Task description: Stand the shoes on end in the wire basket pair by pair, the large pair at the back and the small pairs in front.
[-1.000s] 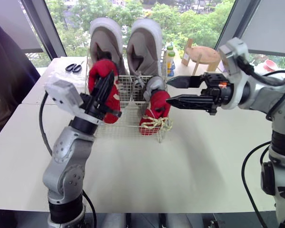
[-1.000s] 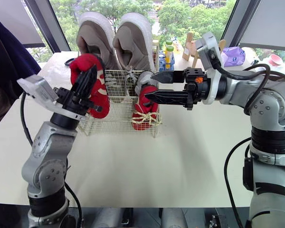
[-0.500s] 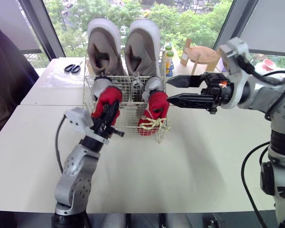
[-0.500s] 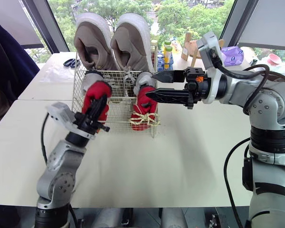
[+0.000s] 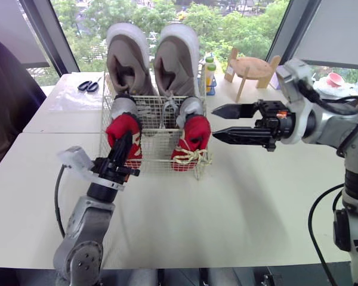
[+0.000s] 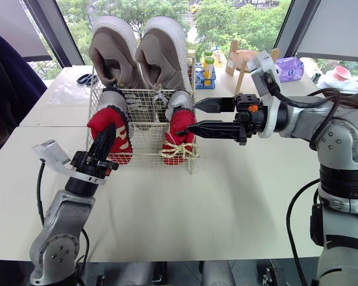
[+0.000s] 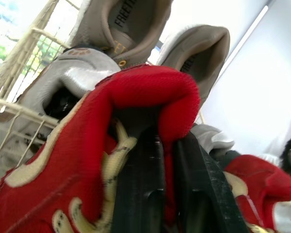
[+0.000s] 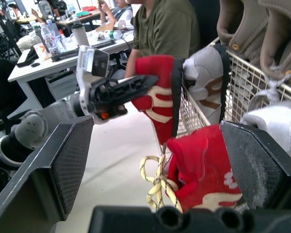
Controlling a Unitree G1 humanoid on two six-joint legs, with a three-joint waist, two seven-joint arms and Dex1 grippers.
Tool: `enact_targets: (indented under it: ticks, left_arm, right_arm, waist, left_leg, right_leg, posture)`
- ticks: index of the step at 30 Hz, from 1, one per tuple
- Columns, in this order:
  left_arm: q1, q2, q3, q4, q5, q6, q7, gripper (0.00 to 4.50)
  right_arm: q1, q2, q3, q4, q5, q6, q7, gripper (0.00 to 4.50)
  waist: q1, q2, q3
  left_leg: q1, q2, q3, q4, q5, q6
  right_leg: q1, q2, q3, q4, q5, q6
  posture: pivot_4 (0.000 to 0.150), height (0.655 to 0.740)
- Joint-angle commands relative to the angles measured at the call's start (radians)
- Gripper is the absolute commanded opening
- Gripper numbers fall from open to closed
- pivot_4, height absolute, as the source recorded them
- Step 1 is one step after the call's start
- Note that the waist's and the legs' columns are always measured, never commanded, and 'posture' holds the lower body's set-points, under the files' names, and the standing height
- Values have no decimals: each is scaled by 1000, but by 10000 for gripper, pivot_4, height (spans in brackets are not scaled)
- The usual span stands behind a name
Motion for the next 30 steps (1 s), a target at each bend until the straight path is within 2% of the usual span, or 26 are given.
enact_targets:
  ticks: [1,3,7,10,15,19,23,30]
  left_arm:
    - [16,45,46,-31,-65,36,35,21121]
    - [32,94,62,-44,-122,92,66,32147]
    - [189,281,116,-149,-272,218,65,32147]
    - [294,418,155,-200,-286,274,55,32147]
    - [383,514,250,-201,-352,278,24,32147]
    - [479,573,355,-170,-403,293,-77,32147]
    - [537,645,393,-124,-342,307,-227,32147]
    - [513,698,365,-54,-236,305,-361,32147]
  right_arm:
    - [-2,-2,-26,-26,11,-20,-2,45000]
    - [9,-8,-23,-24,4,-27,3,45000]
    - [38,-22,-30,-27,-2,-36,7,45000]
    - [66,-16,-37,-31,-2,-45,-4,45000]
    - [120,-40,-67,-44,0,-45,-20,45000]
    - [180,-128,-73,-67,-20,-41,23,45000]
    - [294,-193,-30,-141,-62,-63,49,45000]
    - [506,-158,71,-248,-117,-86,18,45000]
  waist:
    - [4,0,0]
    - [8,0,0]
    - [5,0,0]
    - [3,1,1]
    - [7,1,1]
    - [6,1,1]
    - [6,2,1]
    - [6,2,1]
  left_leg:
    - [0,0,0,0,0,0]
    - [0,0,0,0,0,0]
    - [0,0,0,0,0,0]
    - [0,0,0,-1,0,0]
    - [0,0,0,0,0,0]
    - [-3,0,0,-2,0,0]
    - [-3,2,0,-4,-1,-1]
    - [-4,3,1,-6,-1,-1]
  right_leg:
    - [0,0,0,0,0,0]
    - [0,0,0,0,0,0]
    - [1,-1,0,-1,0,0]
    - [0,-2,0,-1,-1,-1]
    - [0,-3,0,-2,-2,-3]
    - [-2,-4,0,-5,-3,-3]
    - [-2,-3,-1,-10,-2,-3]
    - [-1,-3,-1,-14,-2,-4]
  posture:
    - [1500,7400]
    - [1500,7400]
    - [1500,7400]
    - [1500,7400]
    - [1500,7400]
    - [1500,7400]
    - [1500,7400]
    - [1500,7400]
